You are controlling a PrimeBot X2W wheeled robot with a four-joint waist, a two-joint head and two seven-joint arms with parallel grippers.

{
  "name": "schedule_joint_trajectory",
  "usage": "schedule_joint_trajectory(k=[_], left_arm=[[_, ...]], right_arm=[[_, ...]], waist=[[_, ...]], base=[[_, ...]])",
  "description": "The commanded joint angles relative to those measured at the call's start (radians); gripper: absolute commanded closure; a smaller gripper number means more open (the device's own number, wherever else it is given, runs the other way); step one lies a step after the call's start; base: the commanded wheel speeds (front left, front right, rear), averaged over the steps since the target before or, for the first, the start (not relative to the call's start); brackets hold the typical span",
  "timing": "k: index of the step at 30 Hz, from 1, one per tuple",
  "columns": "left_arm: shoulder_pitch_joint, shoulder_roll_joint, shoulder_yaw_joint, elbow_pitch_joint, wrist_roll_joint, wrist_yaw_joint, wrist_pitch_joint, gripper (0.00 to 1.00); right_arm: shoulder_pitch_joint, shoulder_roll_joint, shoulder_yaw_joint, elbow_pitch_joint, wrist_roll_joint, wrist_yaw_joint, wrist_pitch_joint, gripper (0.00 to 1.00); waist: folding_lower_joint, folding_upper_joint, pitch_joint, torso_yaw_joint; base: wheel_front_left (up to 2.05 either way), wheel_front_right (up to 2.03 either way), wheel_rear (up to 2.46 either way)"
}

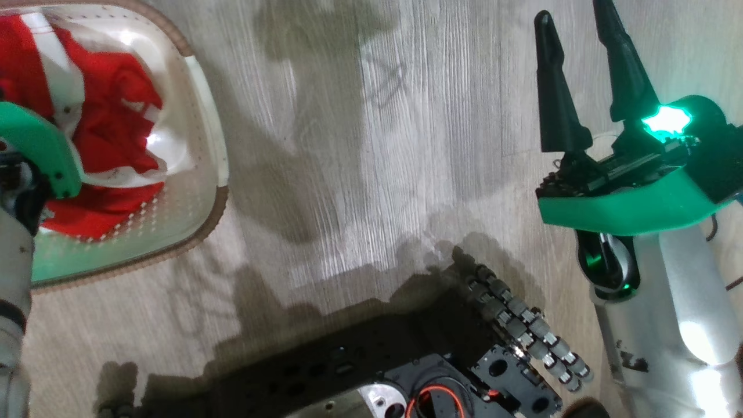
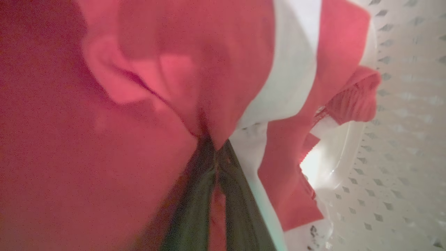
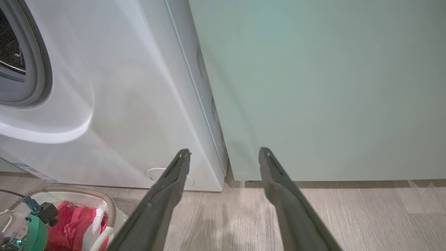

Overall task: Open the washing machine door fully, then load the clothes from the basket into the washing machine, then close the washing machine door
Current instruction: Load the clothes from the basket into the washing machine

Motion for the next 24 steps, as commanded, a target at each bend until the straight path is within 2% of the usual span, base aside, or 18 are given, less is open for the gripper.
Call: schedule_joint_trajectory(k=[1, 8, 15, 18, 24], left_arm=[[0.022, 0.027, 0.009, -0.002, 0.006, 0.007, -0.026, 1.0], [0.078, -0.046, -0.003, -0.004, -0.003, 0.013, -0.159, 1.0], [0.146, -0.093, -0.022, -0.031, -0.002, 0.011, -0.278, 1.0], [0.183, -0.121, -0.033, -0.067, 0.002, 0.024, -0.335, 1.0], [0.242, -0.153, -0.029, -0.193, -0.001, 0.05, -0.375, 1.0]], right_arm=[[0.044, 0.001, 0.005, -0.023, 0.002, 0.0, -0.006, 0.0], [0.068, 0.001, -0.009, -0.002, -0.041, 0.0, -0.006, 0.0], [0.099, 0.001, -0.029, 0.029, -0.078, 0.0, -0.006, 0.0], [0.124, 0.001, -0.041, 0.041, -0.096, 0.0, -0.006, 0.0], [0.173, 0.001, -0.072, 0.067, -0.112, 0.0, -0.006, 0.0]], waist=[[0.0, 0.0, -0.025, 0.016], [0.0, 0.0, -0.14, 0.081], [0.0, 0.0, -0.255, 0.137], [0.0, 0.0, -0.325, 0.175], [0.0, 0.0, -0.426, 0.232]], base=[[0.0, 0.0, 0.0], [0.0, 0.0, 0.0], [0.0, 0.0, 0.0], [0.0, 0.0, 0.0], [0.0, 0.0, 0.0]])
